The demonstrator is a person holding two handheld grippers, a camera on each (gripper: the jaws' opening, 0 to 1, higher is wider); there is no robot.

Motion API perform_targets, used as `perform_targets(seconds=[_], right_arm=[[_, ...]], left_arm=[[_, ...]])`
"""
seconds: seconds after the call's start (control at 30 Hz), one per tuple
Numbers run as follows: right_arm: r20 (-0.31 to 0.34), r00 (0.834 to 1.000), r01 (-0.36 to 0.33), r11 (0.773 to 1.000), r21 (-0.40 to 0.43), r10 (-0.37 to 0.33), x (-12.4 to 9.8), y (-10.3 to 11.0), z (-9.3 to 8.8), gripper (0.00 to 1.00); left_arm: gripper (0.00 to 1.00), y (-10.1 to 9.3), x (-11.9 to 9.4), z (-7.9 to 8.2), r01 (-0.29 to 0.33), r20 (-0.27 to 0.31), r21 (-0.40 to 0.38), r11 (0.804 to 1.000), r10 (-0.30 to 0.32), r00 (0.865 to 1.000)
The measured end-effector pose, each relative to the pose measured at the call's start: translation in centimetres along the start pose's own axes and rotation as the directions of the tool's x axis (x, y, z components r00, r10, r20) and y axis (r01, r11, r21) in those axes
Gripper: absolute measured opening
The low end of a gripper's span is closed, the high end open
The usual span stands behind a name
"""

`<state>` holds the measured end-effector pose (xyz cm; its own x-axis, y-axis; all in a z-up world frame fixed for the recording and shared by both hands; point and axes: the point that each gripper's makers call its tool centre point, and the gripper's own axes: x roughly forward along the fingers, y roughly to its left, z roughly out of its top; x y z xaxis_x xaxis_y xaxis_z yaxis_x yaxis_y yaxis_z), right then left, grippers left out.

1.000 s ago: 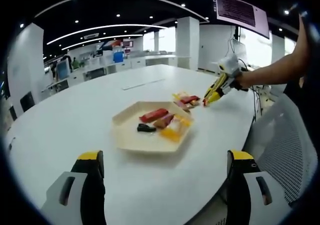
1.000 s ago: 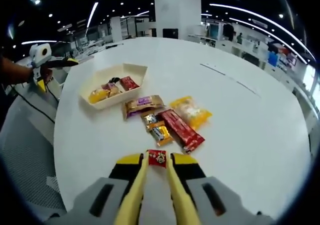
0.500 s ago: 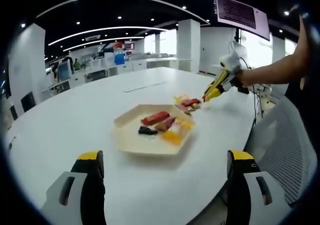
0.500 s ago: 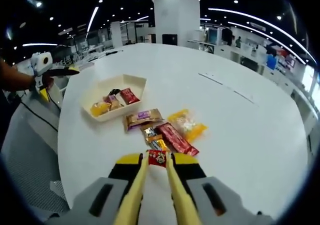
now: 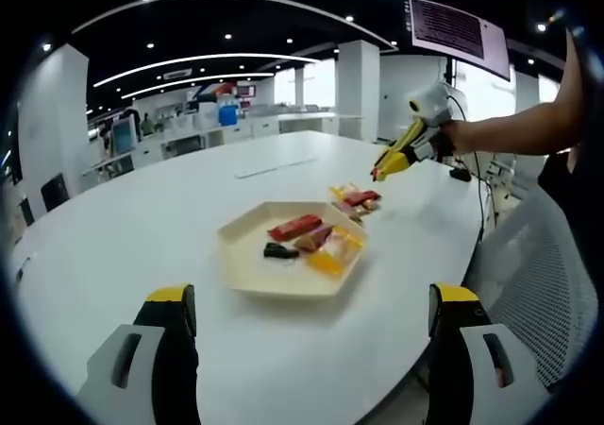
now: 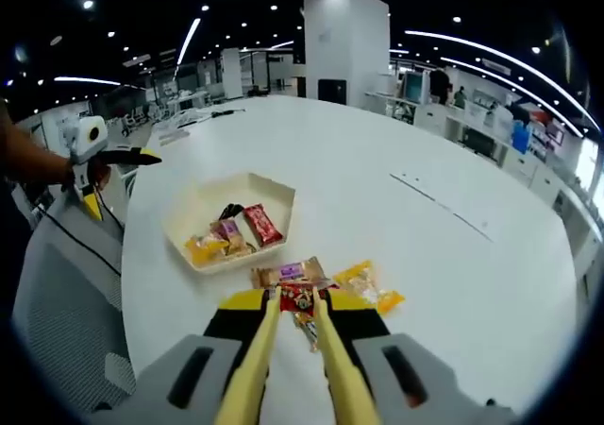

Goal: Place the target food into the container with the food tongs after gripping and lifting it, then release it inside without dropping or visibly crushing the food.

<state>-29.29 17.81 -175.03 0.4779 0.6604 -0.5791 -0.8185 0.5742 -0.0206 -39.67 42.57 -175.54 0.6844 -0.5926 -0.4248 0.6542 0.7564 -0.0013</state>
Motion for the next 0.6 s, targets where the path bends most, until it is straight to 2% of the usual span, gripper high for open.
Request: perform_targets(seconds=[0.27, 0.6], right_arm=[[0.038, 0.998, -0.048, 0.998, -0.047, 0.049, 2.1, 2.0, 4.3, 0.22], [0.063, 0.992, -0.104, 0.991, -0.082, 0.109, 5.1, 4.2, 8.4, 0.21]], left_arm=[[0.99, 0.1, 0.0, 0.1, -0.003, 0.006, -0.001, 1.0, 0.003, 1.0], [0.99, 0.0, -0.1, 0.3, -0.005, 0.013, 0.005, 1.0, 0.005, 1.0]])
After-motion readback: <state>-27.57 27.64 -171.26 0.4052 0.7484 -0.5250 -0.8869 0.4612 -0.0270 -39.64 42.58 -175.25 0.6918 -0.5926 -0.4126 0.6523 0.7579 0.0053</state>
